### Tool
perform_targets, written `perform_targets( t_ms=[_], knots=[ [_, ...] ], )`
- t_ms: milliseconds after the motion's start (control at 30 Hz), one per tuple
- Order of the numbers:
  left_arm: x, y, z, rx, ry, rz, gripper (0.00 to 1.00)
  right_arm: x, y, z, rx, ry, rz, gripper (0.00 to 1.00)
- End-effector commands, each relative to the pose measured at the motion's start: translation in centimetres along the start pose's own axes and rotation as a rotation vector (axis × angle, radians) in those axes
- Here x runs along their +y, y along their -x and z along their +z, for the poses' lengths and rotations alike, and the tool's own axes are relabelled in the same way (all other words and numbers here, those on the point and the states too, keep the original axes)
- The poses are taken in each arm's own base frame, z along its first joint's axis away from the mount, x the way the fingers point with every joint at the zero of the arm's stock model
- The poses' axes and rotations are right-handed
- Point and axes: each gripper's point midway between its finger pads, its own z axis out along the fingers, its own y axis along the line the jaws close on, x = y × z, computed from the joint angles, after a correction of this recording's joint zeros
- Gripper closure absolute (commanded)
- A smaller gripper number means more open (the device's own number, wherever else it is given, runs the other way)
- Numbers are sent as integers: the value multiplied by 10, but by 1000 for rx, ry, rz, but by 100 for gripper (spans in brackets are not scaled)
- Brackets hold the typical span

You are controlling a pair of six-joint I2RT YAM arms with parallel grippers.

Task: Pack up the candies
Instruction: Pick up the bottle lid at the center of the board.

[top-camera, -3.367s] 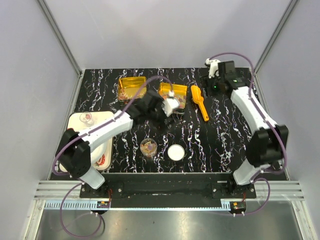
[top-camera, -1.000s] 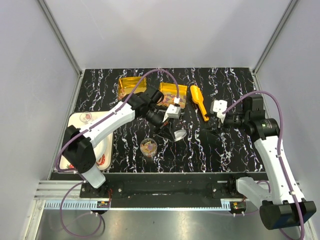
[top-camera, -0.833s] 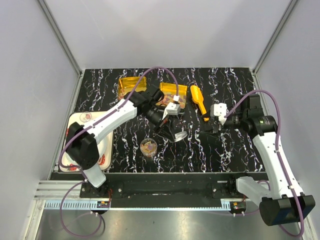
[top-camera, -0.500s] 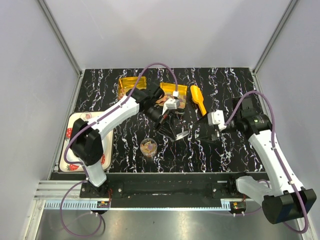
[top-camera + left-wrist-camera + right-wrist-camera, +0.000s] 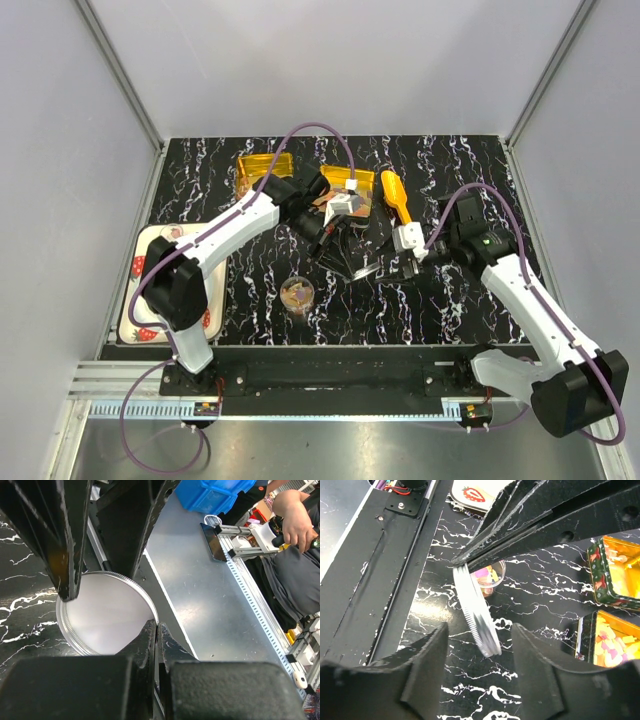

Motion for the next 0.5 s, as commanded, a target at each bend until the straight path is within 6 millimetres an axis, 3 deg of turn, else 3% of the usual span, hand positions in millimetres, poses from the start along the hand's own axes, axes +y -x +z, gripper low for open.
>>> perform_targets(
  t_ms=[0, 200, 367, 400, 467],
  knots=[
    [-9, 15, 0, -52, -53, 23, 100, -7, 8, 6, -21, 4, -2, 44],
    [-9, 16, 0, -55, -57, 15, 100, -1, 11, 10, -35, 35, 17, 62],
    [-8, 19, -3, -68, -57, 7, 99, 9, 9, 8, -24, 62, 23, 84],
    [-7, 20, -5, -72, -56, 3, 97, 9, 10, 7, -22, 64, 21, 84],
    [-6, 20, -6, -75, -51, -4, 83, 14, 8, 6, -13, 76, 27, 85]
  ],
)
